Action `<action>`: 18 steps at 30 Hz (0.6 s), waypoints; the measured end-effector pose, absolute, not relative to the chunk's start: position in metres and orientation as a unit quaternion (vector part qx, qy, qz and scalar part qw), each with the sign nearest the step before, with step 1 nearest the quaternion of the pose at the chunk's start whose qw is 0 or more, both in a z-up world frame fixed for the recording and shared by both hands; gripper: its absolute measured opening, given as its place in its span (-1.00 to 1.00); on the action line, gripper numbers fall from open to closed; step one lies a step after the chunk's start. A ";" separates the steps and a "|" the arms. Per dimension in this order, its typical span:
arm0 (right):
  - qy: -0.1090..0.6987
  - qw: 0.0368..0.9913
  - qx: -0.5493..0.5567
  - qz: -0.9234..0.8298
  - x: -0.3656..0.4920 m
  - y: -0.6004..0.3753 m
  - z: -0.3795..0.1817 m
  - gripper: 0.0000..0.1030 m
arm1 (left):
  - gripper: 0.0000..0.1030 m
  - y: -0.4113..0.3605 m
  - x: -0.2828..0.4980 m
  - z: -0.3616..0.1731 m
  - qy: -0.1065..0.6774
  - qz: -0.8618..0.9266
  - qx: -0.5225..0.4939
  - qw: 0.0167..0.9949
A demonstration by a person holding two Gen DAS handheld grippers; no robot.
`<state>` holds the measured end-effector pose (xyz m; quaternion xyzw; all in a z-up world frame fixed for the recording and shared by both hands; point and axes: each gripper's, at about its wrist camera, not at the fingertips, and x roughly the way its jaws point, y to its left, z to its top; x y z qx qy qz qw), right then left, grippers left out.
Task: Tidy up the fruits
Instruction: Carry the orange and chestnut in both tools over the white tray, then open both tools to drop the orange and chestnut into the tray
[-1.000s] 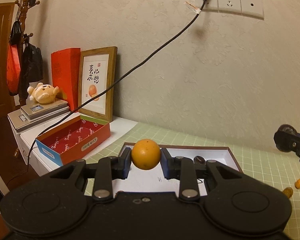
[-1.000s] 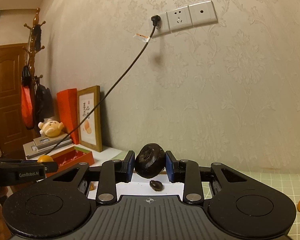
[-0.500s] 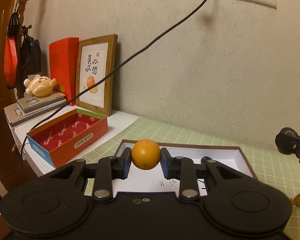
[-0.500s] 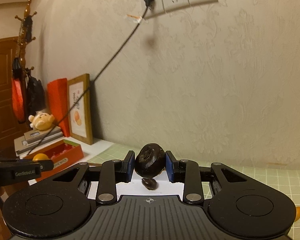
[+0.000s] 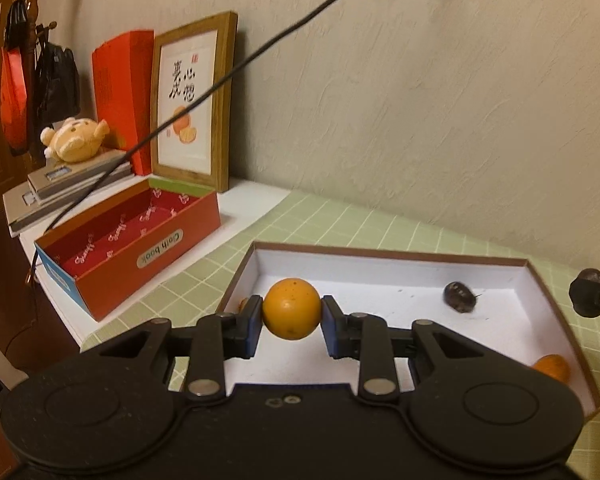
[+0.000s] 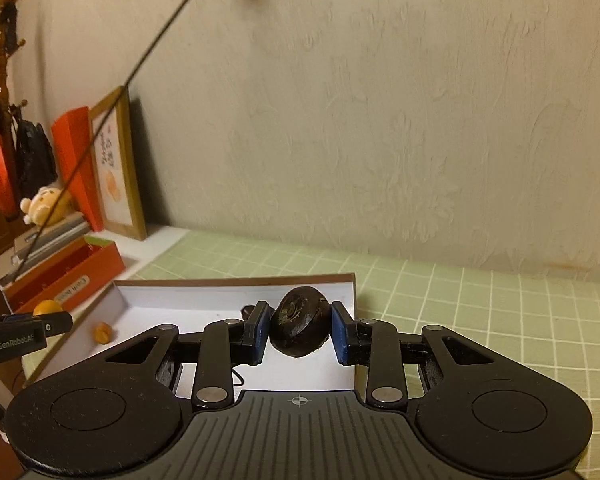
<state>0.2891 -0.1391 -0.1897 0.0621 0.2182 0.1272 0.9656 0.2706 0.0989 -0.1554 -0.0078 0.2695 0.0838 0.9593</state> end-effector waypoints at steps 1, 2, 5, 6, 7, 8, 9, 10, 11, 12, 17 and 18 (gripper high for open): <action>0.222 0.965 0.061 0.127 0.293 -0.139 -0.192 -0.36 | -0.57 0.099 0.273 -0.158 0.273 0.084 -0.007 0.958; 0.226 0.964 0.061 0.126 0.295 -0.138 -0.193 -0.36 | -0.56 0.100 0.275 -0.160 0.277 0.086 -0.005 0.957; 0.240 0.961 0.061 0.121 0.304 -0.137 -0.198 -0.36 | -0.54 0.102 0.280 -0.166 0.289 0.088 -0.007 0.953; 0.243 0.961 0.064 0.117 0.305 -0.137 -0.199 -0.36 | -0.55 0.103 0.281 -0.167 0.290 0.090 -0.008 0.953; 0.245 0.960 0.066 0.116 0.307 -0.138 -0.200 -0.36 | -0.55 0.104 0.281 -0.167 0.291 0.091 -0.006 0.952; 0.247 0.959 0.071 0.116 0.307 -0.139 -0.200 -0.36 | -0.50 0.104 0.281 -0.167 0.291 0.092 -0.006 0.952; 0.247 0.959 0.077 0.116 0.307 -0.140 -0.199 -0.36 | -0.47 0.105 0.281 -0.167 0.292 0.093 -0.007 0.952; 0.247 0.959 0.079 0.115 0.309 -0.139 -0.199 -0.35 | -0.46 0.106 0.280 -0.167 0.293 0.094 -0.009 0.951; 0.246 0.959 0.082 0.115 0.309 -0.139 -0.198 -0.35 | -0.46 0.106 0.281 -0.167 0.292 0.095 -0.009 0.952; 0.243 0.959 0.085 0.115 0.308 -0.139 -0.197 -0.35 | -0.44 0.106 0.280 -0.166 0.292 0.095 -0.010 0.952; 0.228 0.962 0.091 0.119 0.301 -0.139 -0.188 -0.13 | 0.37 0.104 0.275 -0.159 0.276 0.106 -0.004 0.955; 0.224 0.963 0.095 0.119 0.299 -0.140 -0.186 0.06 | 0.60 0.103 0.273 -0.156 0.269 0.109 -0.001 0.957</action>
